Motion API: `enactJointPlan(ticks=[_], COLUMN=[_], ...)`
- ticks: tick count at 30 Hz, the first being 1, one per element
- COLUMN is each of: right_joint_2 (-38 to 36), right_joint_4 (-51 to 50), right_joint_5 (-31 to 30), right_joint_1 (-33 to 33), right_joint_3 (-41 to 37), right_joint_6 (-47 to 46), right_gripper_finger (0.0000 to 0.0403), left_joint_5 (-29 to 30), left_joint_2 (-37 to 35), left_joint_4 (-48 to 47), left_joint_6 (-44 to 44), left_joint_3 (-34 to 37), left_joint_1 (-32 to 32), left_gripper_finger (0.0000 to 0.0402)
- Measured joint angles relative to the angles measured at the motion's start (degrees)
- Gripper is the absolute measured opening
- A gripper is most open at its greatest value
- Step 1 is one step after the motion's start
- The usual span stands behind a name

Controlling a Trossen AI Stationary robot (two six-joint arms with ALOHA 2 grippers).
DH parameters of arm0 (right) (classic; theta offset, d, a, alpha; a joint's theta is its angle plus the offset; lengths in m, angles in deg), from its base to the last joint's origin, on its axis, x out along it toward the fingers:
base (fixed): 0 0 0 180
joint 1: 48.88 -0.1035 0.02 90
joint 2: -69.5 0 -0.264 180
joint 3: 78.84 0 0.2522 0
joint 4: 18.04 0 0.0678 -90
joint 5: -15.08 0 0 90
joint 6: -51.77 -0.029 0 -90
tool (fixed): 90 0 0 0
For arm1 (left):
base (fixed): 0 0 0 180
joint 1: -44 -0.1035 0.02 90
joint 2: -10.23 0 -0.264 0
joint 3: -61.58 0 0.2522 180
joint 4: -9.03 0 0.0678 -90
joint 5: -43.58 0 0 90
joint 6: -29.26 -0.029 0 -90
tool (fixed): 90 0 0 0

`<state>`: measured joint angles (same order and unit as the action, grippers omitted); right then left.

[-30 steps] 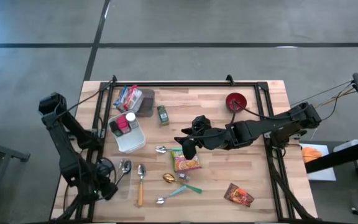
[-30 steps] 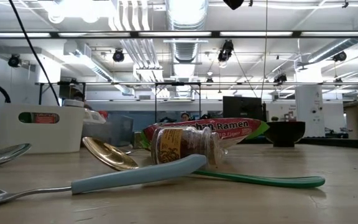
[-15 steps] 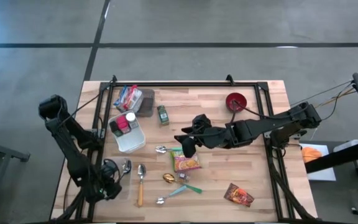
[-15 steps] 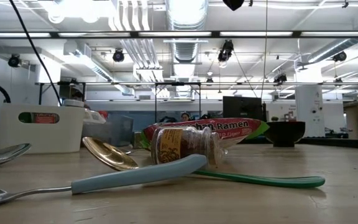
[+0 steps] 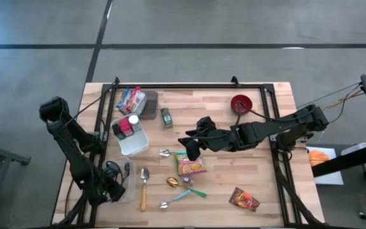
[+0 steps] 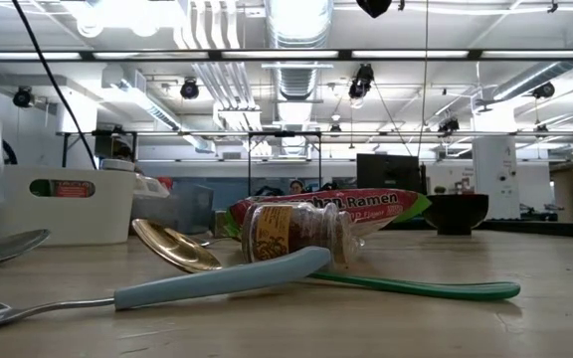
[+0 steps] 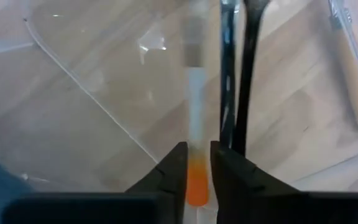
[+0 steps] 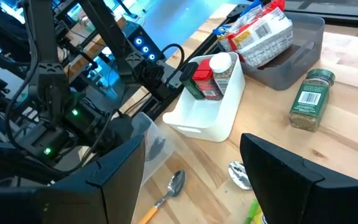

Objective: Pick & Place Food Item
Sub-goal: Put the white and orange spoon into the transparent bin, then put the green noodle pack into the black bin

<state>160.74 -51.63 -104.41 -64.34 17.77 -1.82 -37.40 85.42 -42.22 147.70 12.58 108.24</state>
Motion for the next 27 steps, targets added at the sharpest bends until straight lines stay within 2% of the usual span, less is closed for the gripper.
enactJointPlan(ticks=[15,27], right_joint_2=[0.00,0.00], right_joint_4=[-1.02,-1.02], right_joint_5=[0.00,0.66], right_joint_1=[0.00,0.01], right_joint_3=[0.00,0.00], right_joint_6=[0.25,1.71], right_gripper_finger=[0.0259,0.0259], left_joint_5=[-1.93,-1.60], left_joint_2=[-1.00,-5.47], left_joint_4=[0.39,-1.36], left_joint_6=[0.19,0.53], left_joint_3=[-1.00,-1.17], left_joint_1=[-0.07,-0.26], left_gripper_finger=[0.0167,0.0175])
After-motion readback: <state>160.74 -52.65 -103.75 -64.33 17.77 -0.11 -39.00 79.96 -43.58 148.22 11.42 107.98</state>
